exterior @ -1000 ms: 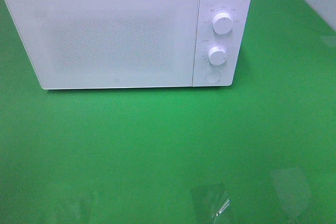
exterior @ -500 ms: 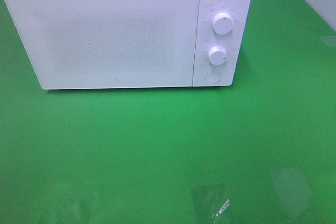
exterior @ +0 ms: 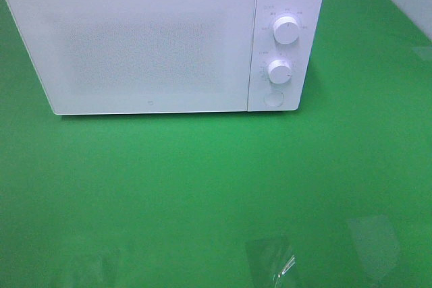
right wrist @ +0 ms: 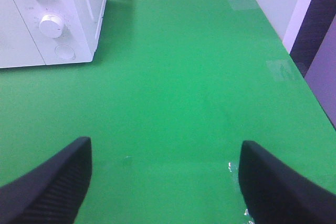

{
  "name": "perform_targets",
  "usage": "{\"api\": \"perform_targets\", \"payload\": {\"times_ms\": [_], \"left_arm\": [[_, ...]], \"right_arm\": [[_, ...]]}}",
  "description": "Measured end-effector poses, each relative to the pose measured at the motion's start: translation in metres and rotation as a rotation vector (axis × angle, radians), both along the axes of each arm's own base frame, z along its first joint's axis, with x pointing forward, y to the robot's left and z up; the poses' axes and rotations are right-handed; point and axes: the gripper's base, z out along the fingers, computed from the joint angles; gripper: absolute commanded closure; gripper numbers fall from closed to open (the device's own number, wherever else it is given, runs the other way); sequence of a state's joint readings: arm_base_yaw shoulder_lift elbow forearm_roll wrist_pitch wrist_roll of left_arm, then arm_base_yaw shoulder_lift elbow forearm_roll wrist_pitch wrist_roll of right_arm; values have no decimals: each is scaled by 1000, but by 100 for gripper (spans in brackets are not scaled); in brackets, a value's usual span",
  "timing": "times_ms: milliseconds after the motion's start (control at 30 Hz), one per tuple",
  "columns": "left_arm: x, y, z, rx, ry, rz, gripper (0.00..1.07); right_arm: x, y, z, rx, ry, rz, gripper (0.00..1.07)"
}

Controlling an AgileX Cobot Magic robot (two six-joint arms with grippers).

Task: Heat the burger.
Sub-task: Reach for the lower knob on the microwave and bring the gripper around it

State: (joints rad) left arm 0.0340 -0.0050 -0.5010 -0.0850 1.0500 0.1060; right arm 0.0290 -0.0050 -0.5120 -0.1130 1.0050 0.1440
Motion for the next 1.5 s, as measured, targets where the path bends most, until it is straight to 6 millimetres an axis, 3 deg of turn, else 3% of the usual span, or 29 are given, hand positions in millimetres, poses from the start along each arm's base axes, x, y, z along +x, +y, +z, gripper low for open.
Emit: {"api": "perform_targets", "payload": {"times_ms": [400,567,867,1500], "left_arm": [[0,0,0,0,0,0,6],[0,0,0,0,0,0,6],[0,0,0,0,0,0,6],[0,0,0,2,0,1,6]], "right_arm": [[0,0,1,0,-5,0,32],[5,1,17,-3,-67,7,35],[48,3,29,-13,-37,23,44],[112,8,41,-31,-143,63,44]]}}
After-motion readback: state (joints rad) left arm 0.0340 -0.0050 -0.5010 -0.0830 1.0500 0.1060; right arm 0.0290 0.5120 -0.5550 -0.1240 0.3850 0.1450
